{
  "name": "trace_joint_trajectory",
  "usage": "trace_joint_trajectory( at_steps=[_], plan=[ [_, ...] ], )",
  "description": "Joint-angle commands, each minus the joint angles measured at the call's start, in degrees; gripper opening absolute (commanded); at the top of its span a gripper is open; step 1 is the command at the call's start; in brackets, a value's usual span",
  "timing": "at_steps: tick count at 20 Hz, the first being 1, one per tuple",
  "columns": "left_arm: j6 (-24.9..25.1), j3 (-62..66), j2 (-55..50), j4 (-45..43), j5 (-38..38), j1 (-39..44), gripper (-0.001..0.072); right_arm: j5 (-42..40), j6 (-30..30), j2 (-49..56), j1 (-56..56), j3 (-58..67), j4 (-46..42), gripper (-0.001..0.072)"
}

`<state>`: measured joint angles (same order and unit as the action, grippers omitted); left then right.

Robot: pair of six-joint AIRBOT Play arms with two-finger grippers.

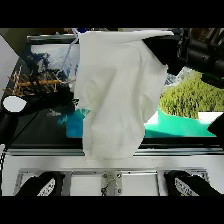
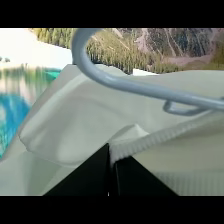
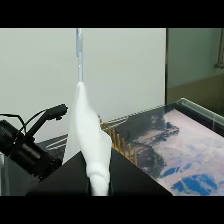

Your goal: Fold the clothes and pants, and hang the long-sleeved shirts on hangers.

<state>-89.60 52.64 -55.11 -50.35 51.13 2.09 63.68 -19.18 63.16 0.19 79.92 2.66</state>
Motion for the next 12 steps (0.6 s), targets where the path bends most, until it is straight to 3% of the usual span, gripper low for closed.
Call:
trace_joint_trajectory(
  at_steps=[1, 7, 12],
  plan=[
    [0.4, 0.1, 1.1, 0.9, -0.8, 0.9, 0.0016, 0.6, 3.7, 0.0, 0.0, 0.0, 27.5, 0.0025],
    [0.4, 0.1, 2.6, 0.8, -0.2, 0.9, 0.0017, 1.3, 18.6, 0.0, 0.0, 0.0, 39.3, 0.0026],
    [0.4, 0.1, 2.6, 0.8, -0.1, 0.9, 0.0016, 2.1, 21.8, 0.0, 0.0, 0.0, 42.6, 0.0025]
  ],
)
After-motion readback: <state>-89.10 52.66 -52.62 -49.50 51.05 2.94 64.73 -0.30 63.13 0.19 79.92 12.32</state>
